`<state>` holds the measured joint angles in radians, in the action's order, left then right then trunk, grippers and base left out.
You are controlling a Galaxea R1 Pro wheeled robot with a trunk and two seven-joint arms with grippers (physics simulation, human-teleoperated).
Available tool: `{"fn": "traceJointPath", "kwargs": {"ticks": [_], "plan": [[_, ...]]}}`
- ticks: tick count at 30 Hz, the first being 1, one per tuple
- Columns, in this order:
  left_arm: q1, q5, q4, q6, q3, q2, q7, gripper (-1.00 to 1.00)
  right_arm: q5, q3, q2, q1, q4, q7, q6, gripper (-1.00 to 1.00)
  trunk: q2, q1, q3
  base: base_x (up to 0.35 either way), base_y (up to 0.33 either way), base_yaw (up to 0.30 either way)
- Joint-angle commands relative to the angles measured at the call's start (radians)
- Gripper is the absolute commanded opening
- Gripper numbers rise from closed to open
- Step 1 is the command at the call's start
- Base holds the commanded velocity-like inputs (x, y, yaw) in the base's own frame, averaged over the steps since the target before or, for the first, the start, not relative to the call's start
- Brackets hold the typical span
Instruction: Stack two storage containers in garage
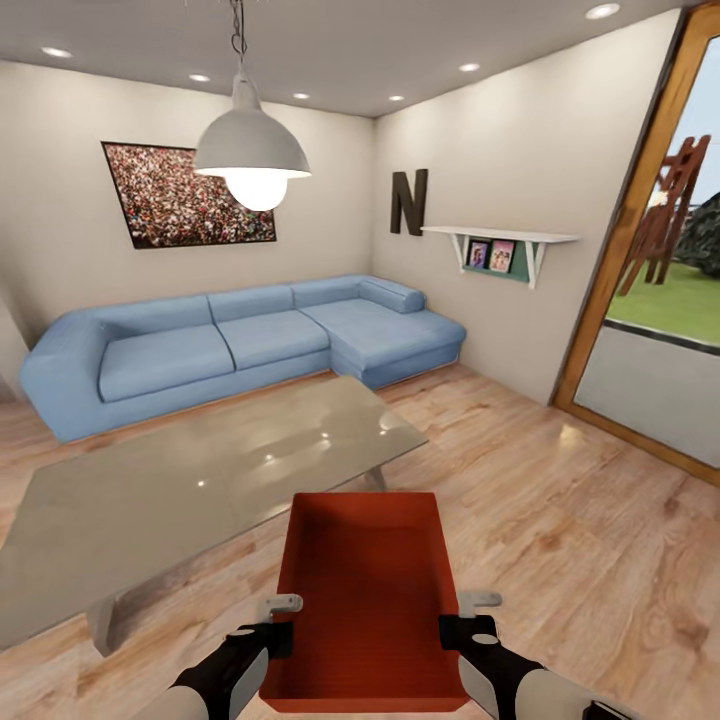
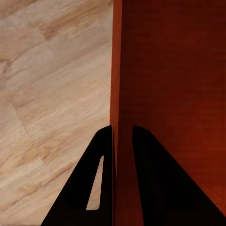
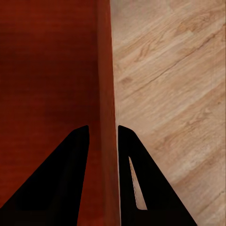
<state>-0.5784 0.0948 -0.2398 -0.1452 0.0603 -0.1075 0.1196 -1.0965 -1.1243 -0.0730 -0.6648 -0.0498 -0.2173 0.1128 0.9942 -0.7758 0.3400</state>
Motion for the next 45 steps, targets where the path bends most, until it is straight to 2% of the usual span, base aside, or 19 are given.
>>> {"fn": "traceJointPath", "kwargs": {"ticks": [1, 11, 19, 34, 45], "plan": [[0.0, 0.011, 0.002, -0.007, 0.004, 0.001, 0.012, -1.0, 0.0, 0.014, 0.011, -0.001, 0.0, -0.019, 0.016, -1.0, 0.001, 0.0, 0.001, 0.0, 0.0, 0.3], [0.0, 0.012, 0.002, -0.007, 0.004, 0.001, 0.012, -1.0, 0.001, 0.012, 0.011, -0.001, 0.001, -0.019, 0.016, -1.0, 0.001, 0.0, 0.001, 0.0, 0.0, 0.298], [0.0, 0.012, 0.001, -0.011, 0.004, 0.001, 0.012, -1.0, 0.001, 0.012, 0.012, -0.001, 0.001, -0.019, 0.016, -1.0, 0.001, 0.0, 0.001, -0.015, 0.0, 0.043], [0.0, 0.012, 0.001, -0.013, 0.004, 0.001, 0.009, -1.0, 0.001, 0.013, 0.012, -0.001, 0.001, -0.019, 0.015, -1.0, 0.001, 0.0, 0.001, -0.255, 0.0, 0.003], [0.0, 0.012, 0.001, -0.011, 0.004, 0.001, 0.009, -1.0, 0.001, 0.011, 0.011, -0.001, 0.001, -0.019, 0.01, -1.0, 0.001, 0.0, 0.001, -0.01, 0.0, 0.238]]}}
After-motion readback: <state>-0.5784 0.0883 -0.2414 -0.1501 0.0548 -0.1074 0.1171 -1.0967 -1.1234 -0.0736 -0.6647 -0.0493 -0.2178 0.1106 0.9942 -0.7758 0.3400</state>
